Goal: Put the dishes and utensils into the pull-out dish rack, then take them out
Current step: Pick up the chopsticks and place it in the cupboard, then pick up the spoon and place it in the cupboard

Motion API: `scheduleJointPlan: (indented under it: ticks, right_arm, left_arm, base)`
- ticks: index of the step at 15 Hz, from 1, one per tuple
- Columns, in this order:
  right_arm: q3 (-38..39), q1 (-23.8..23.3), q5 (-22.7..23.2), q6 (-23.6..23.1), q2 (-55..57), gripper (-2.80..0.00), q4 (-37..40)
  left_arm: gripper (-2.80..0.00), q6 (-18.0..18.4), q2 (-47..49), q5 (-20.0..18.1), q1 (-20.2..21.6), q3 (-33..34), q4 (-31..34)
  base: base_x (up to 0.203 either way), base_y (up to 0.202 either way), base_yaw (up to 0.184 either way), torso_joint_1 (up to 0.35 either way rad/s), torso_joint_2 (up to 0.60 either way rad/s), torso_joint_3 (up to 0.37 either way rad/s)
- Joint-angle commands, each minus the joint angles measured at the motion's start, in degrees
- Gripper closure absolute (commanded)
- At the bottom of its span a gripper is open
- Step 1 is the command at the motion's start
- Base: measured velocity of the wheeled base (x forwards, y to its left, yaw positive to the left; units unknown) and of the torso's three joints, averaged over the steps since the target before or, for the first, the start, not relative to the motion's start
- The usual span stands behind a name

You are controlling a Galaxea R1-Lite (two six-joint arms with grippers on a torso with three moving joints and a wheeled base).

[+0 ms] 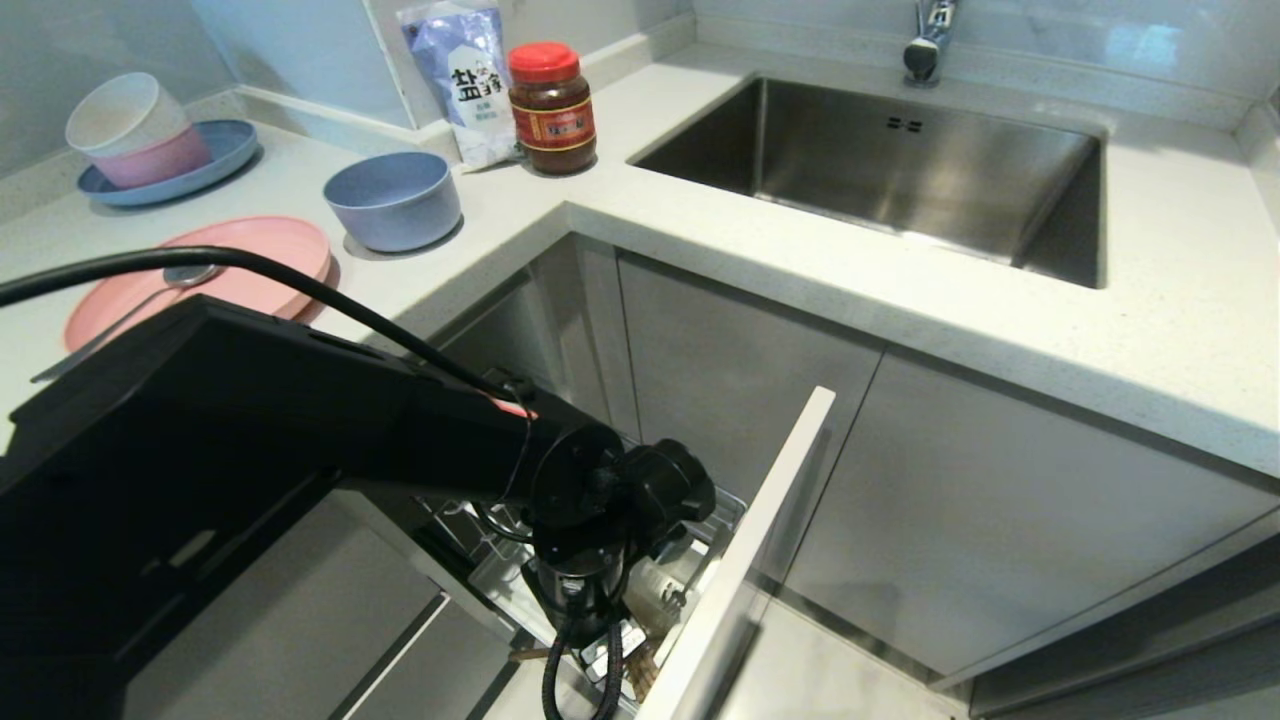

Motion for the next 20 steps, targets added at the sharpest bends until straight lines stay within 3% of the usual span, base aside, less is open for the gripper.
scheduleJointPlan:
  ticks: [1, 5, 9, 10, 17, 20]
  right_arm:
    - [0.1, 0.1, 0.0, 0.0, -0.2, 0.00, -0.1]
    - [0.1, 0.0, 0.0, 0.0, -0.2, 0.00, 0.0]
    - [0.1, 0.0, 0.0, 0.0, -0.2, 0.00, 0.0]
    - [0.1, 0.0, 0.0, 0.0, -0.2, 0.00, 0.0]
    - [0.1, 0.1, 0.0, 0.0, -0.2, 0.00, 0.0]
    - [0.1, 0.1, 0.0, 0.0, -0.2, 0.00, 0.0]
  left_arm:
    - [-2.80, 0.1, -0.9, 0.3, 0.0, -0.1, -0.5]
    - [-2.80, -0.1, -4.1, 4.5, 0.0, 0.1, -1.1]
    - [-2.80, -4.2, -10.8, 6.8, -0.3, 0.2, -1.3]
    - [0.00, -5.9, -13.2, 6.9, -0.3, 0.4, -1.9]
    - [0.00, -24.8, -34.7, 8.3, -1.0, 3.9, -7.5]
    - [0.00, -26.8, -41.1, 10.3, 0.5, 2.4, -8.6]
  base:
    - [0.000, 0.000, 0.000, 0.000, 0.00, 0.000]
    - [0.000, 0.000, 0.000, 0.000, 0.00, 0.000]
    - [0.000, 0.000, 0.000, 0.000, 0.00, 0.000]
    - [0.000, 0.000, 0.000, 0.000, 0.00, 0.000]
    - [0.000, 0.000, 0.000, 0.000, 0.00, 0.000]
    - [0.000, 0.000, 0.000, 0.000, 0.00, 0.000]
